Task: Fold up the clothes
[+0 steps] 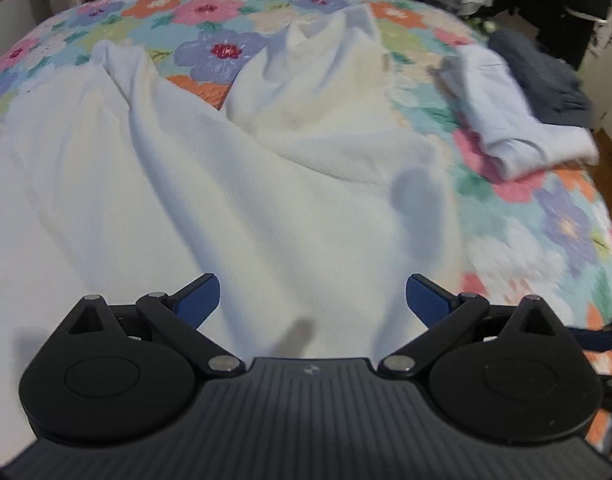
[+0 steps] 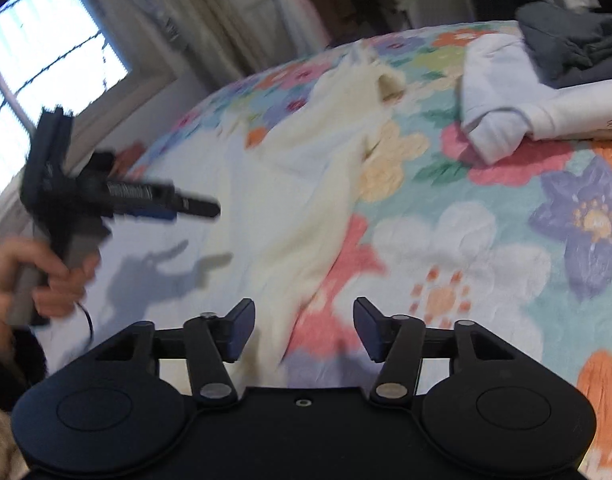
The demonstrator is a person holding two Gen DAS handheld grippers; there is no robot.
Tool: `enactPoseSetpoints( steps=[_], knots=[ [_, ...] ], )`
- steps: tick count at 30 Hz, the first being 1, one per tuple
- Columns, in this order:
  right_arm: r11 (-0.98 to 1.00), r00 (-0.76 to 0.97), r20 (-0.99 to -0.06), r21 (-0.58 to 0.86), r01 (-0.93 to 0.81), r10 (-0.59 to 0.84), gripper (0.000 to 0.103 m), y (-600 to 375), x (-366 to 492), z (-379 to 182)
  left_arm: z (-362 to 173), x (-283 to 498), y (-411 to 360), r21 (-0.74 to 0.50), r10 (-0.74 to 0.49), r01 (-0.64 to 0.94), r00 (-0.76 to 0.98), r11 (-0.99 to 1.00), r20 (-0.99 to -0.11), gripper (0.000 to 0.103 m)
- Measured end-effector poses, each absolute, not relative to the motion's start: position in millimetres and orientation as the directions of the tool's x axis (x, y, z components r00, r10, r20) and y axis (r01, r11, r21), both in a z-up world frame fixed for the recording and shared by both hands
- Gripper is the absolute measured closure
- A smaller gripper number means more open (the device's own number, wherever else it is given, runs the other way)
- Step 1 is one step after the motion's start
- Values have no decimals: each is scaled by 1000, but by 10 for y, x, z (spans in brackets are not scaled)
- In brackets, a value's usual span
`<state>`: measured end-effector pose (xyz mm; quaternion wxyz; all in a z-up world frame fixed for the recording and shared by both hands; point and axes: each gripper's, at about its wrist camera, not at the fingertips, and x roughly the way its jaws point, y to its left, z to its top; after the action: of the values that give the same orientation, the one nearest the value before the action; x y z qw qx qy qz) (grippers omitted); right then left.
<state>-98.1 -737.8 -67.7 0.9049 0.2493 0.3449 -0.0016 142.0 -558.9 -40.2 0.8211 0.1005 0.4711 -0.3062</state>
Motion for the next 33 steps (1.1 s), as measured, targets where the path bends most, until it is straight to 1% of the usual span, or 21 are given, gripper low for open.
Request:
enactPoseSetpoints(
  steps=[2,4,7,9,11,12,16,18,20,21,22,24,26,27,28,31,33],
  knots=[
    [864,772,-614,467,186,166,39,-7553,-751,-700,-534,1550,-5634,-121,-401,588,374,800,-836,2],
    [857,769,-617,475,199,164,39,-7703,-448,-744,-622,1684,-5578,-166,-431,577,360,800,-827,2],
    [847,793,-589,492,198,157,38,-7902,65,-772,-631,1992,-5525,-252,-505,557,362,791,-784,2],
    [844,796,-582,502,189,168,37,-8021,457,-781,-667,2148,-5513,-240,-496,548,385,801,-778,2],
    [851,782,-595,495,174,186,37,-8104,874,-796,-741,2266,-5503,-213,-468,542,392,813,-792,2],
    [860,772,-609,478,176,181,37,-8132,1061,-801,-771,2321,-5479,-222,-473,538,389,813,-791,2],
    [897,747,-656,389,211,109,37,-8243,1672,-786,-848,2474,-5349,-257,-501,533,383,806,-776,2],
    [890,758,-646,394,231,89,36,-8344,1900,-757,-850,2505,-5269,-238,-497,545,396,804,-772,2],
    [862,787,-609,449,235,102,32,-8464,2134,-711,-867,2551,-5178,-229,-488,535,414,813,-768,2],
    [848,795,-599,467,250,96,22,-8516,2239,-713,-884,2586,-5125,-233,-485,522,420,821,-768,2],
    [833,803,-591,483,269,84,17,-8568,2342,-722,-904,2624,-5075,-253,-488,503,417,827,-767,2],
    [807,808,-588,493,324,36,18,-8569,2496,-743,-935,2692,-4973,-306,-514,472,410,827,-754,2],
    [825,839,-543,491,279,40,40,-8442,2595,-723,-909,2718,-4899,-326,-523,454,425,829,-739,2],
    [845,852,-521,481,233,61,71,-8360,2642,-709,-895,2730,-4862,-336,-527,445,433,831,-731,2],
    [875,861,-502,450,179,82,87,-8218,2673,-678,-870,2738,-4827,-343,-529,435,443,833,-723,2],
    [944,906,-404,331,18,124,88,-7587,2507,-544,-776,2782,-4643,-405,-559,392,474,826,-680,2],
    [949,875,-421,291,-119,238,88,-7158,2373,-546,-744,2827,-4461,-478,-589,344,479,808,-650,2]
  ],
)
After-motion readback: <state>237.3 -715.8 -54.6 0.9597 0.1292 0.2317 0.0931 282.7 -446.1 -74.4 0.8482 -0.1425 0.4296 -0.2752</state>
